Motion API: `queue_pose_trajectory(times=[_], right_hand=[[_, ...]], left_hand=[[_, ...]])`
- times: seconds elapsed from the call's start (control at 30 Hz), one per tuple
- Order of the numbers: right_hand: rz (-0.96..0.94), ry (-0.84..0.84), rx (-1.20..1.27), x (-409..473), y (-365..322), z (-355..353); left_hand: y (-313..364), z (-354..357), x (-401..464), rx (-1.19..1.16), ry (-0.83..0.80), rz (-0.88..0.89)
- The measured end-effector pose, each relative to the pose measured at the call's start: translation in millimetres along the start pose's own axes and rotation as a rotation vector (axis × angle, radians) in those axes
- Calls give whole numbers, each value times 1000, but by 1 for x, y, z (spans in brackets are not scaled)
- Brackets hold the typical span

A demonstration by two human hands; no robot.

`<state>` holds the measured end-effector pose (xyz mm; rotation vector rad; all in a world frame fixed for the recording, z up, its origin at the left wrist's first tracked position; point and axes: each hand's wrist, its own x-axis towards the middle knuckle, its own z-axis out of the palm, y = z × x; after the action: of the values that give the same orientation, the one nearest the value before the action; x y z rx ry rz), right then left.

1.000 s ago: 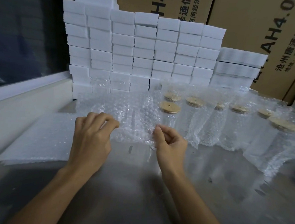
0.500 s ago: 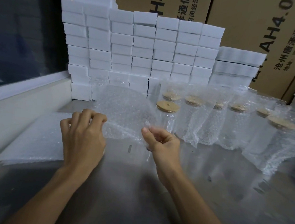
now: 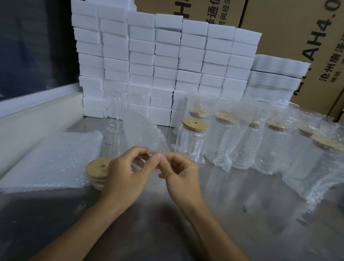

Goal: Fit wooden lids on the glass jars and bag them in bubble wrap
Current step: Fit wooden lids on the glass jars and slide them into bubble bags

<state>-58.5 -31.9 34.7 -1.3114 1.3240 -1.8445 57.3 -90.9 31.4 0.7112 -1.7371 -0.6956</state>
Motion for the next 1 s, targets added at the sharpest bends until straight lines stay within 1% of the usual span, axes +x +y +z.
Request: queue_pose_trajectory(times=[0.1, 0.2, 0.27, 0.37, 0.47, 0.57, 0.67, 0.73, 0.83, 0.87, 0.93, 1.0], right_hand=[[32, -21, -2, 1, 1, 1], [44, 34, -1, 1, 3, 2], [9, 63, -61, 2, 7, 0], [-52, 53, -140, 3, 9, -1], [-103, 17, -180, 2, 9, -1], [-68, 17, -157, 2, 10, 1], [28, 107, -16, 3, 7, 0], [81, 171, 30, 6, 5, -6], [195, 222, 173, 8, 3, -14], [218, 190, 230, 8, 2, -15], [219, 68, 303, 8, -1, -15], [217, -54, 316, 7, -5, -12]], left_hand=[[-3, 0, 2, 19, 64, 4], [-6, -1, 1, 49, 21, 20], [-3, -1, -2, 87, -27, 89], [1, 0, -4, 152, -69, 203], [-1, 0, -3, 190, -54, 270], [-2, -3, -1, 240, 37, 291], [4, -8, 1, 190, 220, 209], [6, -13, 5, 142, 350, 149], [8, -20, 8, 134, 443, 171], [9, -21, 9, 139, 452, 194], [9, -24, 11, 174, 455, 278], [9, -26, 11, 272, 432, 431]])
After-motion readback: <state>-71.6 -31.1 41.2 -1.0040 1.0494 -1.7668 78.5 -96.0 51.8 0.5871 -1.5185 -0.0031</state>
